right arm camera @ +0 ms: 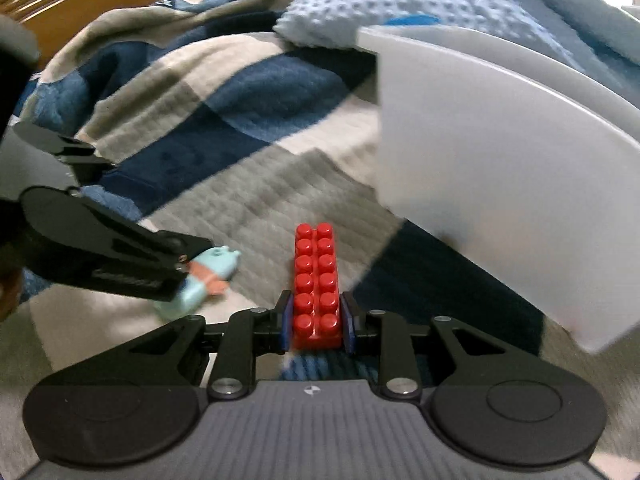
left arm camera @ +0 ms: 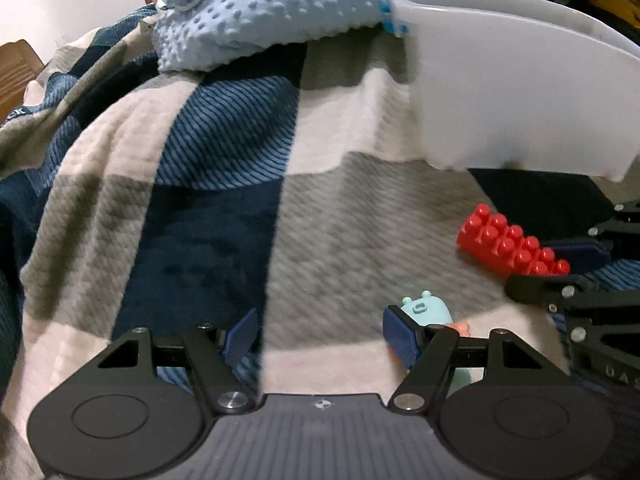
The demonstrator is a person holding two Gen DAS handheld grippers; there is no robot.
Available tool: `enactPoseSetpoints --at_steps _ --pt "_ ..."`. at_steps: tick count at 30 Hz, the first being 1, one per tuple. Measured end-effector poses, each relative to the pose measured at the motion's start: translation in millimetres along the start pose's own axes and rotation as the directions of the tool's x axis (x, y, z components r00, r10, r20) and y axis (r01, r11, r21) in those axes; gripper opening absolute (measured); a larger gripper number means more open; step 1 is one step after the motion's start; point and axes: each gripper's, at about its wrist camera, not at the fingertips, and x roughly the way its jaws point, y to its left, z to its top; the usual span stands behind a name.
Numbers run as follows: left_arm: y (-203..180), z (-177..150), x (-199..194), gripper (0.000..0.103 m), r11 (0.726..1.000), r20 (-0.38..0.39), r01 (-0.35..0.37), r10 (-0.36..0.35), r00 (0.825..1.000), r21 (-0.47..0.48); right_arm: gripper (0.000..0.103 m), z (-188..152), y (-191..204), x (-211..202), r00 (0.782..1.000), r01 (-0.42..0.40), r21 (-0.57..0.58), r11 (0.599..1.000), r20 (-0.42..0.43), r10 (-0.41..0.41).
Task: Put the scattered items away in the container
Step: 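Grasp the teal figure with the left tool while the right tool holds the red brick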
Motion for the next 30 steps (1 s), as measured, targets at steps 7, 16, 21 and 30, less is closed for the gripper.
enactPoseSetpoints --at_steps 7,16,21,30 --pt "-17.1 -4.9 -0.3 0.074 0.994 0.012 -0.074 0.074 0.997 0.085 0.03 -10.5 2.1 0.3 1.0 0.022 0.011 1.0 0.021 -0.022" --pt "-21.0 -10.6 -3.7 0.028 0.995 0.031 0.009 -0.012 0.999 0.099 0.027 -9.0 1.6 0.7 0.999 0.026 0.009 1.0 0.019 -0.026" --pt "-18.8 -9.4 -7.2 0.016 0.994 0.01 0.064 -0.065 0.998 0.092 0.027 -10.5 -0.3 -13.3 0.999 0.048 0.042 0.998 0.023 -0.049" --pt "-15.3 -14.5 -11.4 0.062 0.999 -0.012 -0.032 0.033 0.999 0.022 0.027 -22.3 -5.8 -33.0 0.997 0.065 0.096 0.993 0.025 -0.068"
